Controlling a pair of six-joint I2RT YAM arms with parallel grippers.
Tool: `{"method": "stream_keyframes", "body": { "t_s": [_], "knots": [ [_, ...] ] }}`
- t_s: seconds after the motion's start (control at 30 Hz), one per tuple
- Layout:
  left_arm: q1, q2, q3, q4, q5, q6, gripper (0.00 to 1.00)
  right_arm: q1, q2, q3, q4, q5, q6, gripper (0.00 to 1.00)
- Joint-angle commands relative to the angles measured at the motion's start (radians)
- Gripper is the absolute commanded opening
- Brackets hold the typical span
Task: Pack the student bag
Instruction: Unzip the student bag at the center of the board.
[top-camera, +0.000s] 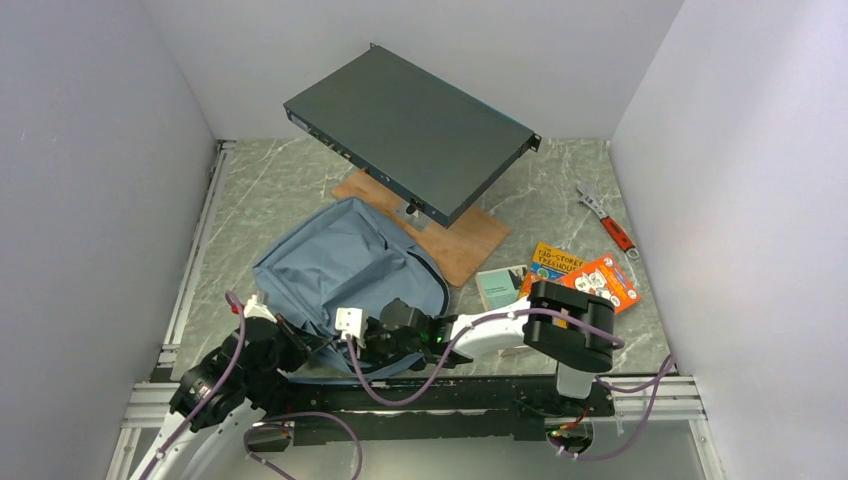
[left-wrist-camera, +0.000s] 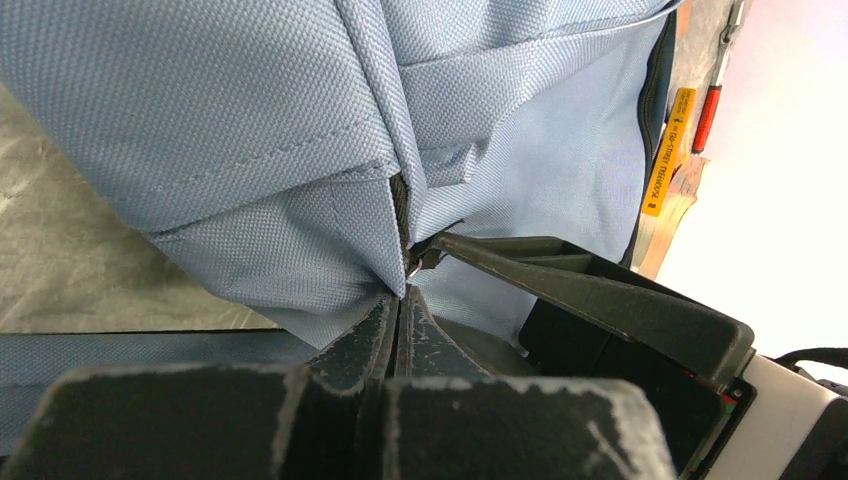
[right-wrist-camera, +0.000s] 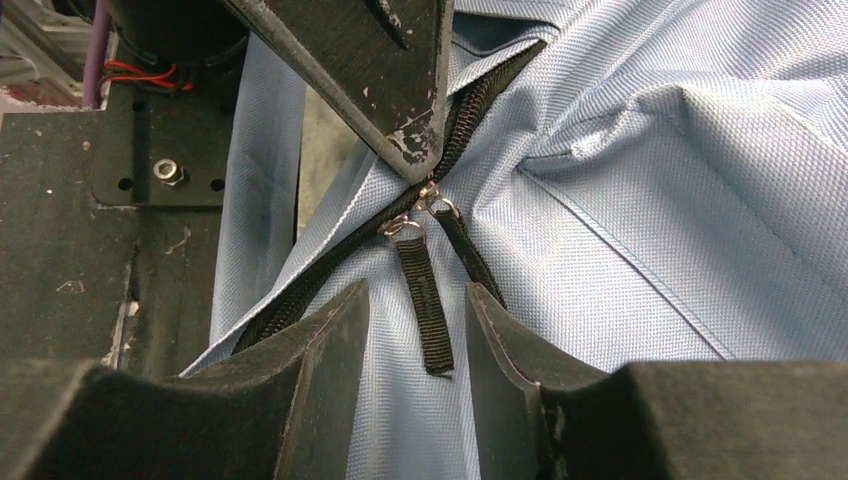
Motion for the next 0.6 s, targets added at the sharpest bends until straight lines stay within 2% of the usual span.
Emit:
{"method": "stream_keyframes", "body": {
  "t_s": [0.0, 0.03, 0.13, 0.23, 0.3, 0.43, 0.57],
  "knots": [
    [0.005, -0.147, 0.006, 0.168, 0.028, 0.013, 0.0, 0.03, 0.041, 0.051, 0.015, 0.04, -0.019, 0.42],
    [0.005, -0.147, 0.004, 0.17, 0.028, 0.012, 0.0, 0.053, 0.051, 0.06, 0.009, 0.106, -0.039, 0.41],
    [0.005, -0.147, 0.005, 0.169, 0.028, 0.005, 0.0, 0.142, 0.094, 0.062, 0.073, 0.448, -0.118, 0.22],
    [0.004, -0.135, 0.029, 0.136, -0.005, 0.02, 0.0, 0.193, 0.109, 0.054, 0.124, 0.653, -0.176, 0.05],
    [0.004, -0.112, 0.049, 0.098, -0.046, 0.025, 0.0, 0.207, 0.072, 0.027, 0.148, 0.683, -0.177, 0.0],
    [0.004, -0.081, 0.059, 0.097, -0.105, 0.061, 0.0, 0.212, -0.018, -0.005, 0.093, 0.68, -0.119, 0.0],
    [0.004, -0.075, 0.058, 0.082, -0.179, 0.088, 0.0, 0.224, -0.103, 0.022, -0.114, 0.672, -0.029, 0.0]
  ]
}}
